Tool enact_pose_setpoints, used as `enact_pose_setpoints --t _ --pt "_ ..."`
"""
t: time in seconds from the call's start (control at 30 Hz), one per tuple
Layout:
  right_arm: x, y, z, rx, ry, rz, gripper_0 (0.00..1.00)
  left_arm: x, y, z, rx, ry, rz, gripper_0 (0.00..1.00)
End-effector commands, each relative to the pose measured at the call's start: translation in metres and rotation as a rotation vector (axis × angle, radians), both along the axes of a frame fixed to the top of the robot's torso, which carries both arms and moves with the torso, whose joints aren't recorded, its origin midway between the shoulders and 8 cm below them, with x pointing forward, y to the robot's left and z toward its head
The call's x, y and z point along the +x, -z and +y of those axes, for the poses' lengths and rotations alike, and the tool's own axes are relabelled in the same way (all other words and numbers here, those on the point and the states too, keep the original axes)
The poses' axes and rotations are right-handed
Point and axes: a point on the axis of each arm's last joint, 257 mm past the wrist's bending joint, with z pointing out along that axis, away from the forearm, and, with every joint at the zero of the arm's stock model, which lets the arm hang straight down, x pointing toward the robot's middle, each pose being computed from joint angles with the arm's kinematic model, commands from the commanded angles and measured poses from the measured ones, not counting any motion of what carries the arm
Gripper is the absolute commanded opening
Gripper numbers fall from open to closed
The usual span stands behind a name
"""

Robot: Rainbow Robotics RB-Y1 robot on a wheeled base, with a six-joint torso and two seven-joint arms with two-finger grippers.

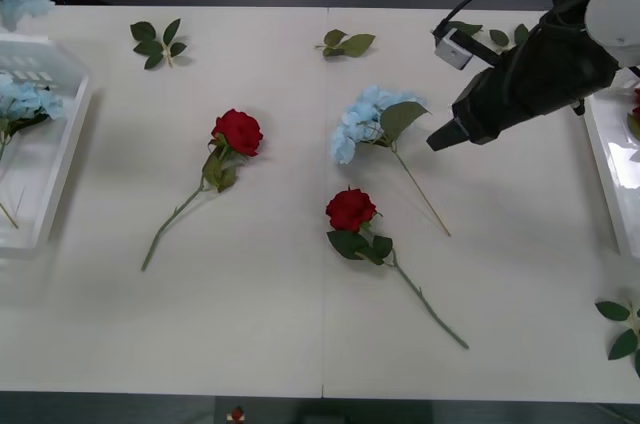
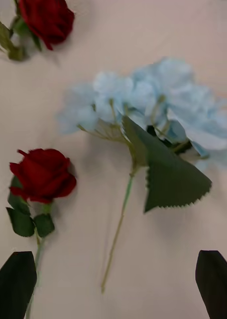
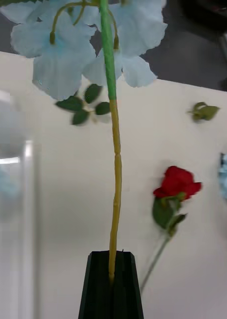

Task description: Put the red flowers into the right box and the blue flowers into the left box

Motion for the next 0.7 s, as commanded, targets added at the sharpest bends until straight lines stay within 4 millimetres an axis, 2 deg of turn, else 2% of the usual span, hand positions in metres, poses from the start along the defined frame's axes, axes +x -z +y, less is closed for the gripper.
enact_pose_setpoints --t 0.03,0.07,0.17,0.23,0.33,0.47,0.7 --pt "0.01 -0.02 0.002 -0.077 0.031 -0.027 0.93 -0.002 -0.013 0.061 0.149 -0.141 -0.048 0.0" --pt "0.01 -0.012 -0.003 -0.121 0.045 -0.013 0.93 -0.002 -0.014 0.085 0.193 -0.208 -0.063 0.0" --pt "0.008 0.005 -0.007 -0.206 0.069 0.01 0.93 -0.005 -0.011 0.125 0.28 -0.315 -0.083 0.0" --pt "0.008 0.015 -0.011 -0.26 0.088 0.017 0.93 -0.009 -0.003 0.143 0.328 -0.362 -0.081 0.0" --pt "0.01 0.027 -0.007 -0.312 0.116 0.023 0.93 -0.013 0.012 0.163 0.403 -0.42 -0.076 0.0" --pt "0.019 0.045 0.007 -0.34 0.134 0.019 0.93 -0.013 0.033 0.175 0.483 -0.457 -0.061 0.0" --pt "0.036 0.071 0.025 -0.375 0.157 -0.015 0.93 -0.014 0.082 0.161 0.458 -0.479 -0.03 0.0"
